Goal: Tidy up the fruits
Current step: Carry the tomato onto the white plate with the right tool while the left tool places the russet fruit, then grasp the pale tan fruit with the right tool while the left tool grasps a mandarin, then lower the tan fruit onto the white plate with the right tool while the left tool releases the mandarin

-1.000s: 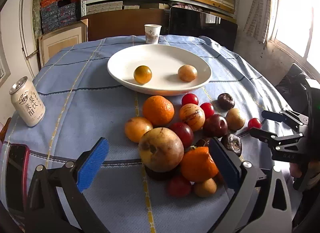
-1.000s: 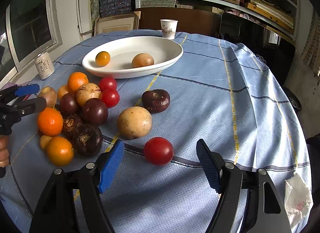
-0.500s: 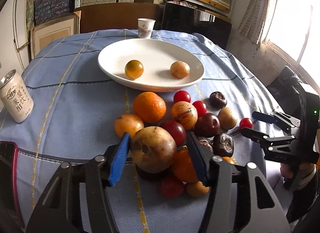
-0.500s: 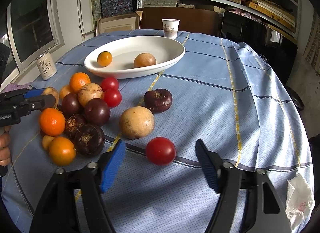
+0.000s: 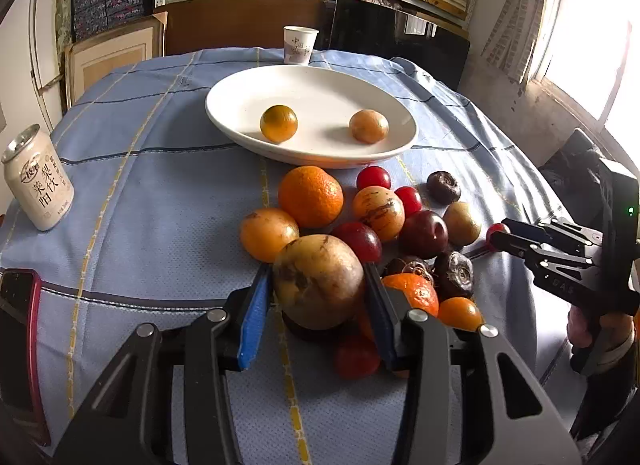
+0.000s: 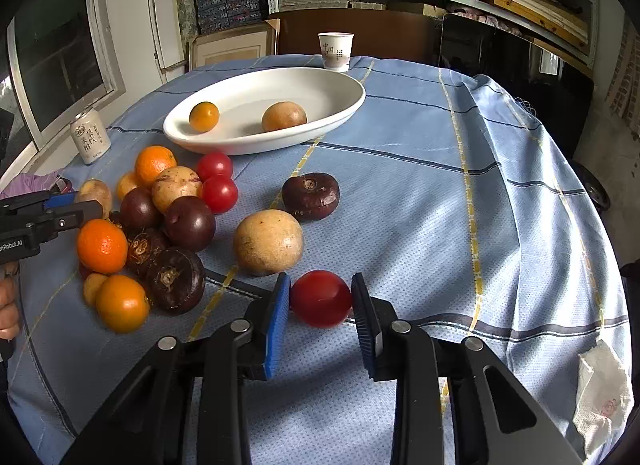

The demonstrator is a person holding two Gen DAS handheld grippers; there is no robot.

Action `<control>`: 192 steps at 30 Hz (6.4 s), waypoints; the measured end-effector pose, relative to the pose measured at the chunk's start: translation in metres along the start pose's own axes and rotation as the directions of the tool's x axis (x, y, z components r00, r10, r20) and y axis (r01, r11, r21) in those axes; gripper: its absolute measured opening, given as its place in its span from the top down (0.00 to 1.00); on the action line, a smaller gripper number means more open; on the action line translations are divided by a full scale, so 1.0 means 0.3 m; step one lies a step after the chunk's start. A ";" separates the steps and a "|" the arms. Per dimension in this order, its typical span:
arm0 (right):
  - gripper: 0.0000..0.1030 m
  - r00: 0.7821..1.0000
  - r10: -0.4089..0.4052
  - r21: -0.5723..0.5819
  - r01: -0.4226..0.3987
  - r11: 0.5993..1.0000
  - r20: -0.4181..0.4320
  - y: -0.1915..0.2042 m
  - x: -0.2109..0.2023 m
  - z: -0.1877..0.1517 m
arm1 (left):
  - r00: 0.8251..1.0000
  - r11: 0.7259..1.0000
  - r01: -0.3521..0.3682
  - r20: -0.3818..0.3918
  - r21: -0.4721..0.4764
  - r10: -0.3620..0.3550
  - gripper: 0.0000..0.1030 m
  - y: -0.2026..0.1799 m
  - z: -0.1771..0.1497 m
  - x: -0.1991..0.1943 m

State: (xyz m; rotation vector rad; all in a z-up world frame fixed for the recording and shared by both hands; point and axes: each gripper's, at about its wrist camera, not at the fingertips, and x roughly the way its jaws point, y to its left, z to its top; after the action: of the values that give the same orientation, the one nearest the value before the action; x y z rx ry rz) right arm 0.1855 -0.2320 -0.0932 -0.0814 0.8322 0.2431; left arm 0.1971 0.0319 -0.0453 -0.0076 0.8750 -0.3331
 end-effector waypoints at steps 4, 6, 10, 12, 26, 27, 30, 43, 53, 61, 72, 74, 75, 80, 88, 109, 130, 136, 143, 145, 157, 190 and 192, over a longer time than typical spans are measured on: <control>0.70 1.000 -0.006 0.008 0.006 1.000 0.021 -0.002 -0.024 0.004 | 1.000 1.000 -0.005 0.001 -0.012 0.005 0.57 0.004 -0.005 -0.010; 0.70 1.000 -0.003 0.004 0.003 1.000 0.028 0.002 -0.037 0.009 | 1.000 1.000 0.009 0.005 -0.020 -0.009 0.57 0.007 -0.004 -0.021; 0.70 0.999 0.018 -0.025 -0.017 1.000 0.037 0.021 -0.064 0.042 | 1.000 1.000 0.001 0.031 0.002 -0.001 0.57 0.006 0.024 -0.060; 0.70 0.998 0.038 -0.044 -0.036 0.998 0.053 0.034 -0.085 0.070 | 0.999 1.000 0.001 0.048 0.019 -0.002 0.57 0.005 0.053 -0.079; 0.70 0.979 0.126 -0.137 -0.105 0.985 0.158 0.158 -0.127 0.369 | 0.992 0.997 -0.006 0.124 0.072 -0.003 0.57 0.028 0.354 -0.104; 0.70 0.977 0.134 -0.132 -0.114 0.985 0.163 0.162 -0.118 0.381 | 0.992 0.998 -0.003 0.129 0.068 -0.005 0.57 0.033 0.374 -0.099; 0.70 0.976 0.146 -0.118 -0.128 0.985 0.162 0.185 -0.046 0.435 | 0.993 0.999 0.008 0.119 0.052 -0.015 0.57 0.056 0.453 -0.042; 0.70 0.982 0.177 -0.060 -0.181 0.982 -0.064 0.231 0.322 0.505 | 0.992 0.997 -0.065 -0.109 -0.035 0.061 0.57 0.196 0.582 0.379; 0.50 0.986 0.141 -0.123 -0.151 0.981 -0.087 0.275 0.345 0.504 | 0.984 0.990 -0.136 -0.122 -0.030 0.132 0.20 0.186 0.573 0.406; 0.37 0.988 0.110 -0.122 -0.097 0.988 0.108 0.222 0.048 0.432 | 0.977 0.979 -0.202 0.077 0.030 0.199 0.08 0.105 0.485 0.076; 0.29 0.975 0.060 -0.049 -0.050 0.998 0.212 0.133 -0.088 0.100 | 0.987 0.991 -0.127 0.106 0.033 0.123 0.05 0.032 0.090 -0.080; 0.29 0.981 0.044 -0.035 -0.039 0.999 0.187 0.130 -0.073 0.078 | 0.990 0.994 -0.107 0.097 0.010 0.106 0.05 0.046 0.052 -0.080; 0.29 0.985 0.034 -0.032 -0.029 0.999 0.172 0.126 -0.062 0.072 | 0.990 0.995 -0.096 0.099 -0.005 0.096 0.05 0.054 0.034 -0.082; 0.29 0.991 0.053 0.010 -0.054 0.998 0.127 0.103 -0.024 0.071 | 0.994 0.997 -0.073 0.077 -0.036 0.076 0.05 0.069 -0.002 -0.068; 0.29 0.997 0.032 0.046 -0.035 0.998 0.063 0.091 0.019 0.061 | 0.998 0.999 -0.041 0.044 0.009 0.041 0.05 0.025 -0.024 -0.050; 0.29 1.000 0.006 0.047 -0.005 0.999 -0.011 0.089 0.103 0.099 | 0.997 0.998 -0.063 0.038 0.026 0.062 0.05 0.012 -0.036 -0.051; 0.57 0.998 0.056 0.154 -0.052 0.987 -0.022 0.033 0.098 0.089 | 0.999 0.999 -0.012 0.042 0.046 0.010 0.05 0.003 -0.044 -0.056; 0.57 0.998 0.063 0.171 -0.061 0.983 -0.004 0.027 0.079 0.088 | 0.990 0.988 0.107 0.078 0.114 -0.117 0.05 -0.051 -0.049 -0.085; 0.57 0.998 0.067 0.141 -0.067 0.988 0.007 0.054 0.061 0.086 | 0.993 0.988 0.096 0.053 0.124 -0.104 0.05 -0.088 -0.040 -0.046; 0.57 0.997 0.072 0.147 -0.073 0.986 0.007 0.052 0.058 0.087 | 0.993 0.989 0.104 0.046 0.107 -0.109 0.06 -0.088 -0.033 -0.035; 0.57 0.997 0.079 0.153 -0.080 0.985 0.015 0.048 0.040 0.085 | 0.992 0.989 0.123 -0.027 0.087 -0.121 0.38 -0.102 -0.032 0.029; 0.57 0.989 0.141 0.147 -0.145 0.978 0.037 0.057 0.016 0.106 | 0.987 0.986 0.163 -0.002 0.048 -0.163 0.55 -0.049 0.021 -0.037; 0.57 0.987 0.154 0.126 -0.157 0.979 0.033 0.062 0.013 0.139 | 0.989 0.988 0.143 0.020 0.054 -0.144 0.55 -0.034 0.062 -0.059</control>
State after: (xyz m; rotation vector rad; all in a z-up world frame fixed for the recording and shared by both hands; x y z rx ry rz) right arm 0.2133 -0.2062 -0.0676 0.1078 0.8298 0.3366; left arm 0.1978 0.0249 -0.0184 -0.0266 0.8438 -0.4898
